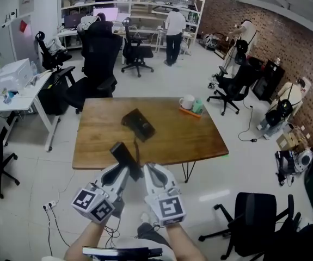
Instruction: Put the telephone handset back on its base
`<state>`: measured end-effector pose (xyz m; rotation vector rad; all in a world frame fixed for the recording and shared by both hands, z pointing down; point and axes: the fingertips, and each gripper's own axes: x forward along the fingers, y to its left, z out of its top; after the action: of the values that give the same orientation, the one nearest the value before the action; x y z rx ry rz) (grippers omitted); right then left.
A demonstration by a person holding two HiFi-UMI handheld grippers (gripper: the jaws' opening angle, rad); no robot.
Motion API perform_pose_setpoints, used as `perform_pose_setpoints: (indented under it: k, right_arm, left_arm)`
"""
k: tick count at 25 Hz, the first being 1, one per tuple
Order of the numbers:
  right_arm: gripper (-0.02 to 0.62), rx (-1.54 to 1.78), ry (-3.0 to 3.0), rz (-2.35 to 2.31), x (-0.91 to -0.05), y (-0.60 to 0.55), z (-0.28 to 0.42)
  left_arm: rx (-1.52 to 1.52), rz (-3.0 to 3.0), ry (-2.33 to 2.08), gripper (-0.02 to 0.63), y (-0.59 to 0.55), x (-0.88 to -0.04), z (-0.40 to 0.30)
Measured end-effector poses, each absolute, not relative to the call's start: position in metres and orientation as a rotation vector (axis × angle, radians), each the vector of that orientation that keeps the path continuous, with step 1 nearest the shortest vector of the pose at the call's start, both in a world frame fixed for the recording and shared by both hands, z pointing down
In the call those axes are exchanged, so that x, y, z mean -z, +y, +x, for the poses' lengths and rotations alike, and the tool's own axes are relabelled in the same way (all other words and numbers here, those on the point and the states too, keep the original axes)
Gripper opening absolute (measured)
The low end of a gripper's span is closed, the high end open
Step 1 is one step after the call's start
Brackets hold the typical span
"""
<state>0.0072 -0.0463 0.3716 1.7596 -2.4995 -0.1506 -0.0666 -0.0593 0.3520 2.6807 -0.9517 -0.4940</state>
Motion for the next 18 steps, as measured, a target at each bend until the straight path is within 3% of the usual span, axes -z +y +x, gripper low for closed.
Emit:
perform_pose_setpoints:
  k: [18]
  right_arm:
    - [0.003,0.044,-2.495,1.7,-0.395,-0.166,0.066]
  left_arm:
    - [0.424,2.538,-1.002,0.063,-0.186,-0.388,-0.019]
